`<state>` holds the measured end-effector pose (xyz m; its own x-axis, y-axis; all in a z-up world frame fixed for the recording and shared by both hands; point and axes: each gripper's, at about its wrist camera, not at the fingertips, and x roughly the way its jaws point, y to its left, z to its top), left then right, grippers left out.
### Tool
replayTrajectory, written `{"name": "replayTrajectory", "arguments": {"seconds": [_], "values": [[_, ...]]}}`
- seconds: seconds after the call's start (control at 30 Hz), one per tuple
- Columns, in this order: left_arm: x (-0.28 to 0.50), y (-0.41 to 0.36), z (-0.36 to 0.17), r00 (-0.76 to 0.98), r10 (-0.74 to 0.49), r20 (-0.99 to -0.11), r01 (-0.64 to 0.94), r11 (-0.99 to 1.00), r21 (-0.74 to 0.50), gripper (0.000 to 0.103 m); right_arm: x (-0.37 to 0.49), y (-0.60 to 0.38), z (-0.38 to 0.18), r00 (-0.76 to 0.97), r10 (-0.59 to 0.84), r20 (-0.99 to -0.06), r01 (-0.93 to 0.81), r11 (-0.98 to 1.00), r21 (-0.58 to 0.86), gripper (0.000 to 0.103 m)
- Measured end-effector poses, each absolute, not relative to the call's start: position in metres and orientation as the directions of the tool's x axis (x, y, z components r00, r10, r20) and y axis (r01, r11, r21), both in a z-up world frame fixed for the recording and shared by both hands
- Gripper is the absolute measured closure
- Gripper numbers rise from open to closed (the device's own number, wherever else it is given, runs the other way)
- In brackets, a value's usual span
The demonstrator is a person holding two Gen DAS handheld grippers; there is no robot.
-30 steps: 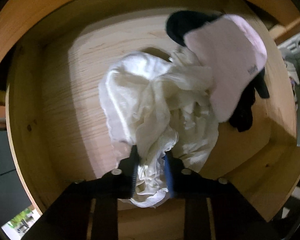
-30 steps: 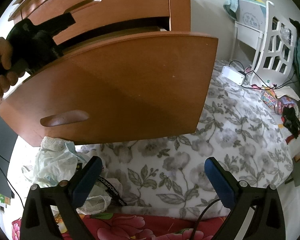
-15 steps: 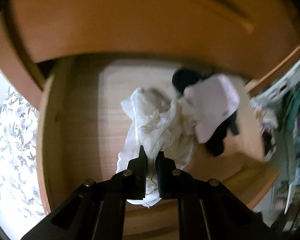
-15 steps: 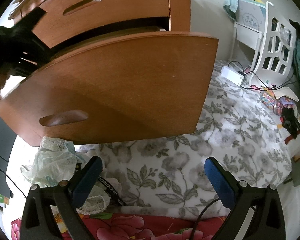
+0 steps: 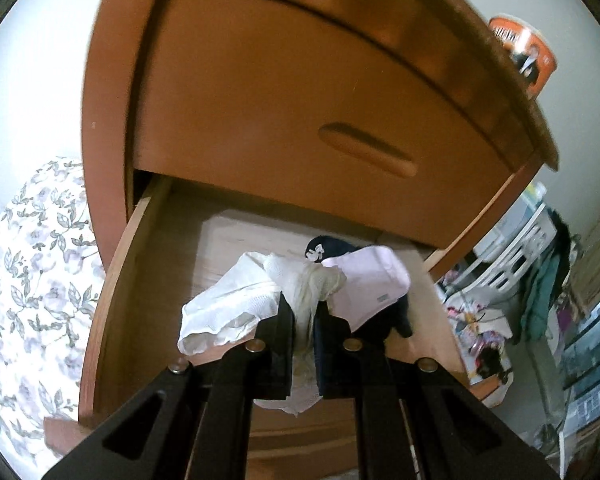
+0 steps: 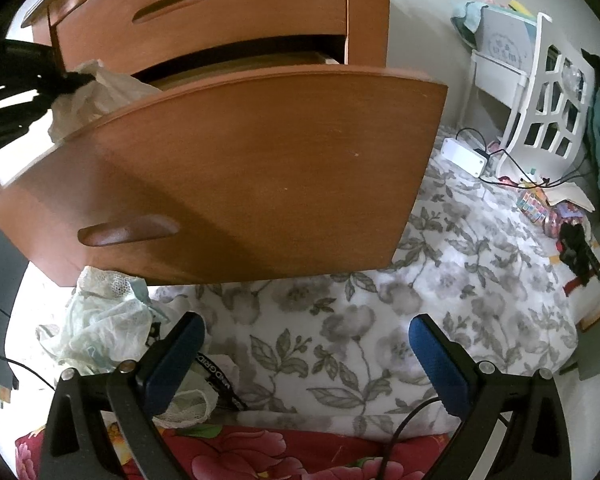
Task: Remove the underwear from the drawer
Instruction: 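Lift the white cloth up out of the drawer with the left gripper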
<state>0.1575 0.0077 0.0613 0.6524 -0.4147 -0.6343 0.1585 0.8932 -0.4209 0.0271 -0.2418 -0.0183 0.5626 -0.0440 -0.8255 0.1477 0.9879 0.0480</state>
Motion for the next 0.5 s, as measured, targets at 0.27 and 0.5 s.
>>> {"name": "replayTrajectory", "arguments": {"seconds": [0.27,0.5], "values": [[0.126,0.014,0.064,0.689,-0.425,-0.587,0.161,0.88,-0.448,0.095,0.026,-0.241,-0.017,0.564,-0.054,-0.824,0.144,0.989,0.034,0.0],[0.106,0.019,0.083,0.721,-0.432,-0.542,0.187,0.874,-0.448,0.095,0.025,-0.237,-0.015,0.573,-0.073,-0.817,0.137,0.99,0.008,0.0]]}}
